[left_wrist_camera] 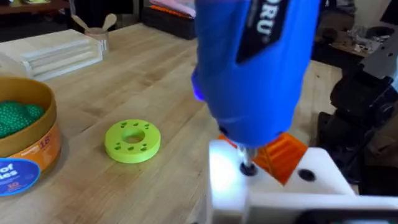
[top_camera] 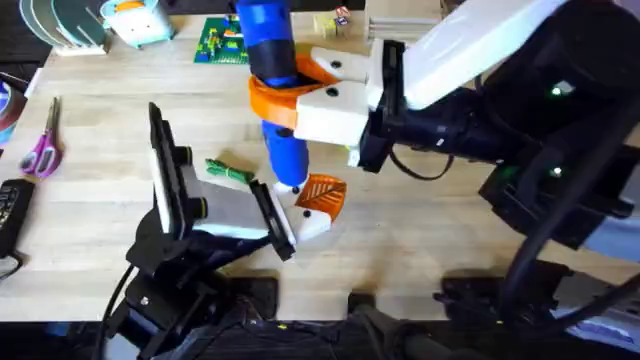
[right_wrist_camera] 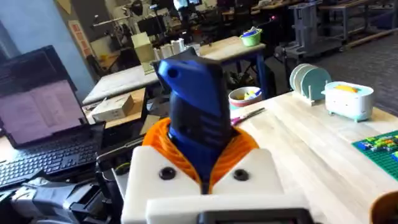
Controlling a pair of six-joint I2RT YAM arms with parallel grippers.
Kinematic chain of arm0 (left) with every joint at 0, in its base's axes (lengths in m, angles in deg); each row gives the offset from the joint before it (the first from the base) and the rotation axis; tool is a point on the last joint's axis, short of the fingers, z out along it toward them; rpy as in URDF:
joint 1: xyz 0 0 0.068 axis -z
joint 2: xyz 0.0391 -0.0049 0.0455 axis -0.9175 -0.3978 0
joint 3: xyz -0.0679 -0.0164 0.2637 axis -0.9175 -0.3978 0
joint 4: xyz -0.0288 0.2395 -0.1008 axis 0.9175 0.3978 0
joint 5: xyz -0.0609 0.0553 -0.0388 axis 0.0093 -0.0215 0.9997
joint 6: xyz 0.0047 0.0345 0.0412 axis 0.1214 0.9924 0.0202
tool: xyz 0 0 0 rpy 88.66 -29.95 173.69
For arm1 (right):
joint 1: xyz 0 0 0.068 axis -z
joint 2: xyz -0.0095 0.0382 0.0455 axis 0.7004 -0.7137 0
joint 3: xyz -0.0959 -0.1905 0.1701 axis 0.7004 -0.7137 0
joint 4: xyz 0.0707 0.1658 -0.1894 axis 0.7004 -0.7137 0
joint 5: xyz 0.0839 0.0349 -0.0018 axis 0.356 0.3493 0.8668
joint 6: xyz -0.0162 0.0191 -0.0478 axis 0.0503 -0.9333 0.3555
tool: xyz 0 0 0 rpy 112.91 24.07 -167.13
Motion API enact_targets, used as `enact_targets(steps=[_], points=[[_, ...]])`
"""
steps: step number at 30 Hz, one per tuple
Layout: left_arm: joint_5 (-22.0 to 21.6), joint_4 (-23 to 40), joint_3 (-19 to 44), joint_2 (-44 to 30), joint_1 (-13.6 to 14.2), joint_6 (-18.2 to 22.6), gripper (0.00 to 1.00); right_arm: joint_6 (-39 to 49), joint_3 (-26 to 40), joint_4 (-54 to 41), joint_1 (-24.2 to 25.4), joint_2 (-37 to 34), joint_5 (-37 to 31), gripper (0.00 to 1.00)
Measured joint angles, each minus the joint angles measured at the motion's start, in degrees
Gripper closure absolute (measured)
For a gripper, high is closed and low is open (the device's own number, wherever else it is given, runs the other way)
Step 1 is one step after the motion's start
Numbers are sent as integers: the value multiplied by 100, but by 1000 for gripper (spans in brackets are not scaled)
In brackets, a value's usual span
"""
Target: Pick up the gripper from the table and insert it into the empty holder that is missing its gripper. Then pick up a screw, insert it into the mounting hole, and use the screwdriver to tighten it. Finally, clean up the table by picking up the vegetable and placing it into the bucket.
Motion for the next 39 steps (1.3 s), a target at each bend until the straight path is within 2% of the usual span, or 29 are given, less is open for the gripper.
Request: enact_targets(steps=[17,19,24,26,29,32,39], points=[[9,-2,0,0,0,16,983,-4,0,163,-9,-59,15,980],[9,-2,0,0,0,18,983,-26,-11,388,-9,-69,15,980],[9,-3,0,0,0,20,983,-135,-41,1772,57,-63,21,980],[9,-2,0,0,0,18,983,-117,-39,1757,170,25,35,980],[9,-2,0,0,0,19,983,178,-39,1287,427,39,40,980],[9,-4,0,0,0,19,983,1001,-42,653,820,11,33,980],[9,-2,0,0,0,18,983,3007,-35,-431,2524,-179,-429,980]])
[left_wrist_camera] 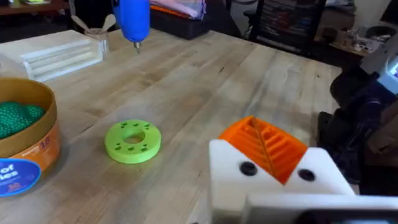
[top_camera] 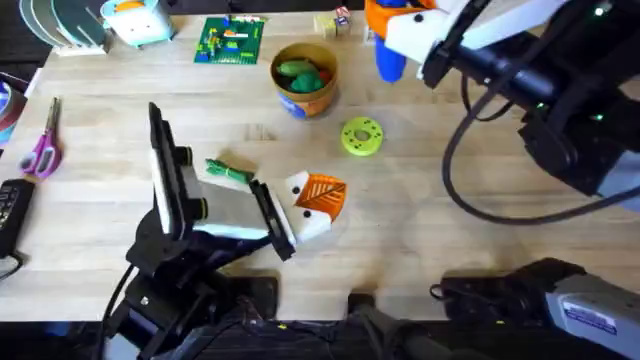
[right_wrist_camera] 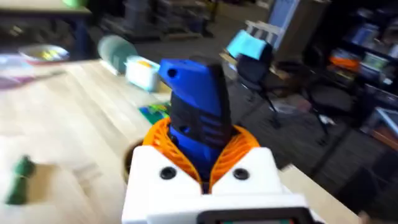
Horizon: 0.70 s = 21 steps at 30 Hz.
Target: Pick up the gripper from the table and insert it into the empty holder that is missing its gripper. Then pick up a screw, insert it into the mounting hole, and use the screwdriver to tighten it. Finally, clean up the table by picking up the vegetable and placing it into the bucket.
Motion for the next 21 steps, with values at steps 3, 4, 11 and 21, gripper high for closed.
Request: enact_targets(steps=[3,4,11,21], points=[[0,0,0,0,0,0,983,768,76,-603,734,-286,-165,980],[0,0,0,0,0,2,983,985,116,-771,904,-394,-200,980],[0,0,0,0,0,0,983,2782,513,-1833,1419,-1191,-870,980],[1,0,0,0,0,2,983,5133,661,-1979,1125,-2482,-2187,980]])
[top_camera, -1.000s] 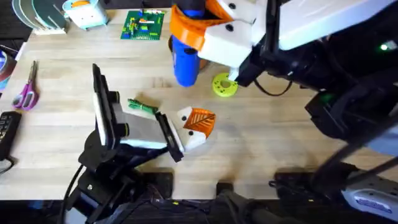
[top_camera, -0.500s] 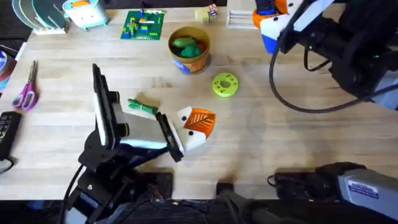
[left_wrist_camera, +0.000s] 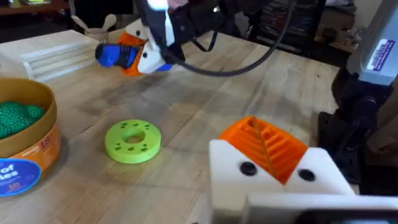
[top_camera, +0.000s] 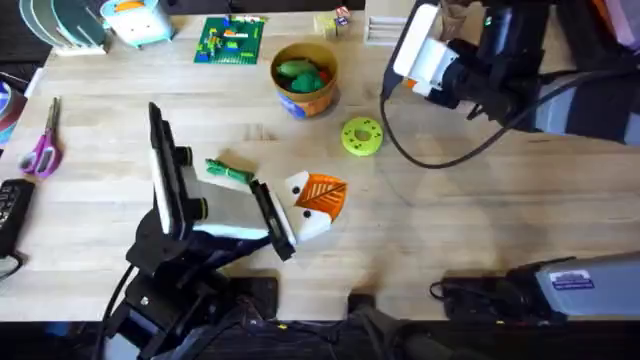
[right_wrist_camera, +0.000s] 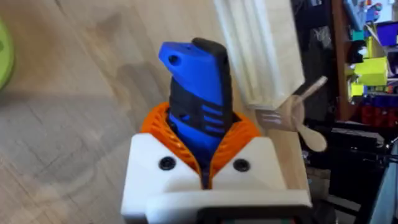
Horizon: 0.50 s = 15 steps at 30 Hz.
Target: Pick up the gripper from the table and insert it into the empty holder that is missing its gripper. Then pick up a screw, insert it into the mounting hole, and use the screwdriver to tighten it. Finally, clean up the table by picking up the vegetable and placing it into the bucket.
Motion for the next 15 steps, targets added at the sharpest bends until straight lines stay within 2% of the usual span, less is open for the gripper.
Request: enact_targets(steps=[6,7,9,10,14,15], points=[[-1,0,0,0,0,0,983,652,2,-38,-315,-719,-574,974],[-1,-2,0,0,0,-1,983,697,11,-83,-354,-753,-629,924],[1,-1,0,0,0,-2,983,734,38,-156,-416,-760,-700,759],[1,0,0,0,0,-1,983,763,74,-178,-441,-755,-720,639],[-1,-2,0,0,0,0,983,862,244,-217,-505,-734,-848,75],[-1,-2,0,0,0,0,983,854,302,-289,-514,-708,-859,27]])
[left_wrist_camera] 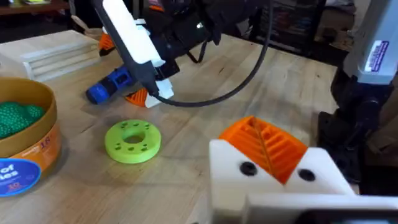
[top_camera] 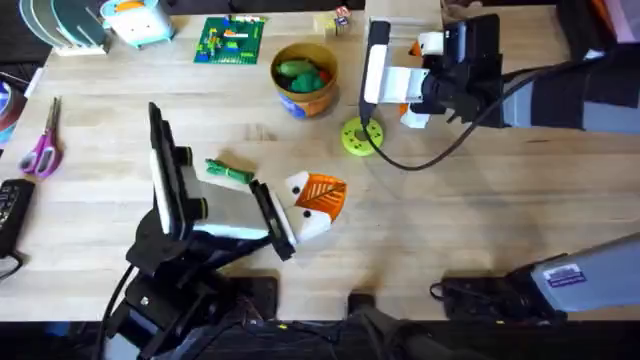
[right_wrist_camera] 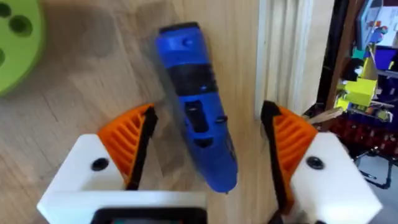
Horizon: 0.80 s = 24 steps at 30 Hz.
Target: Pick up the gripper from the table and insert it into the empty holder that is missing its gripper. Then pick up a screw, insert it into the mounting hole, and use the screwdriver to tighten it. Finally, clean up the table by picking up the vegetable and placing it into the bucket.
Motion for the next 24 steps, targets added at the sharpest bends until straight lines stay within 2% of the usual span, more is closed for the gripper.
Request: enact_targets(steps=[3,4,5,9,10,11,16,24], points=[[0,2,0,0,0,0,983,-197,8,-103,-74,17,-48,12],[0,0,0,0,0,19,951,-331,8,-116,-93,17,-66,11],[4,0,0,0,0,25,868,-506,8,-129,-111,17,-92,10],[2,0,0,0,0,20,250,-1543,8,-244,-144,67,-109,10],[2,0,0,0,0,20,112,-1811,2,-301,-153,97,-104,10],[1,1,0,0,0,16,31,-2092,-7,-355,-163,133,-91,10],[2,0,0,0,0,17,8,-3204,-40,-554,-190,509,-67,11],[-173,-114,0,0,0,-50,9,-4339,-40,-614,-190,1322,-63,10]])
